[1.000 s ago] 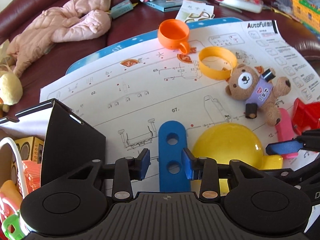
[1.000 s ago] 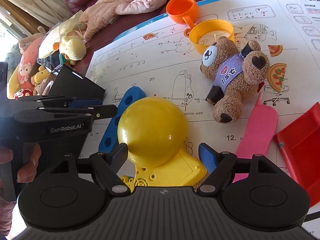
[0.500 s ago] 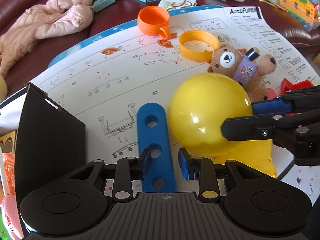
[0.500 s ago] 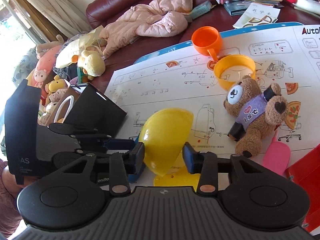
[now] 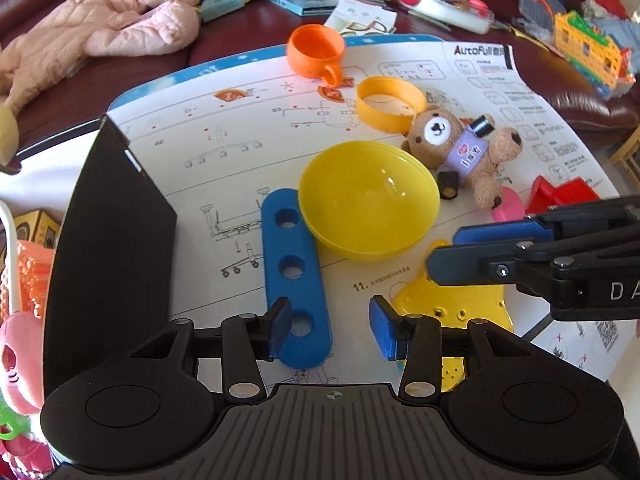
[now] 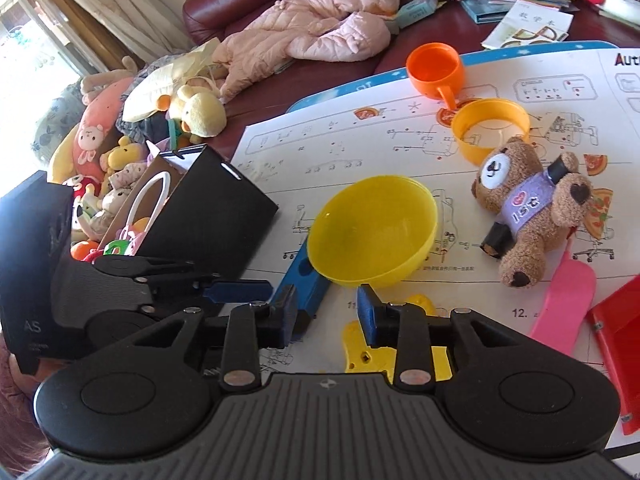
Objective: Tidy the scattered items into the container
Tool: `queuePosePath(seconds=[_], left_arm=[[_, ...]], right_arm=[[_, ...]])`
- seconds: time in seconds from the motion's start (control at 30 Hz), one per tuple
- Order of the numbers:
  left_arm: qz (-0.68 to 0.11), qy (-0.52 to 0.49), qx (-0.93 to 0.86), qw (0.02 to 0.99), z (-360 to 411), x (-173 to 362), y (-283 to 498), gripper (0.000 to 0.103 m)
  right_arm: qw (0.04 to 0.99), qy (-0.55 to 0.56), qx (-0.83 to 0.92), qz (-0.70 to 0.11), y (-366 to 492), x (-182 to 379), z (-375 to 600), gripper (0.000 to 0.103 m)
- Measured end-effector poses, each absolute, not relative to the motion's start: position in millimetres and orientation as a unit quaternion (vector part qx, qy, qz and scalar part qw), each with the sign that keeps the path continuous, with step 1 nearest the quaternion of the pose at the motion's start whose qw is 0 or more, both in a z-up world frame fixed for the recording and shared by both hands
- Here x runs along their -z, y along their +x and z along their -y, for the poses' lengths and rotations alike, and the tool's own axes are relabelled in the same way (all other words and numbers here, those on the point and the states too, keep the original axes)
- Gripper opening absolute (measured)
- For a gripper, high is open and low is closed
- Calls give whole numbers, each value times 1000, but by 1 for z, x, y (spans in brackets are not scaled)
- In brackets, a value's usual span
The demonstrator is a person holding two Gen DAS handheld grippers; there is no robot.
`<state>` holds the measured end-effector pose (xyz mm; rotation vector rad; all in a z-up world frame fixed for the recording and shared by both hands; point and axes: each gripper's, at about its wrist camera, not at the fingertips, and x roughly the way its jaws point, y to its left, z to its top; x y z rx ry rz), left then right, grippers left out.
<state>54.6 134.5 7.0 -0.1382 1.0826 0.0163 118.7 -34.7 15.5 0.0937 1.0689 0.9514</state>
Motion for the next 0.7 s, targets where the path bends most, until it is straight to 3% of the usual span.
queuePosePath(seconds=[0.1, 0.27, 0.53, 0.63, 0.7], left_arm=[[-506, -92, -29, 857, -147, -15, 59, 68], [-509, -107, -58, 852, -154, -16, 79, 76], [-530, -88, -76, 840, -154, 2, 114, 77], [-537, -76, -73, 837, -151, 9, 118, 73], [-541, -68, -69, 835, -148, 12, 119, 51]], right_arm=[[769, 35, -401, -496, 122, -12, 42, 55], [779, 21, -376, -502, 127, -7, 43, 59], [781, 10, -367, -505, 142, -6, 31, 67], [781, 15, -365, -508, 146, -3, 31, 74], [779, 17, -362, -512, 148, 0, 32, 74]])
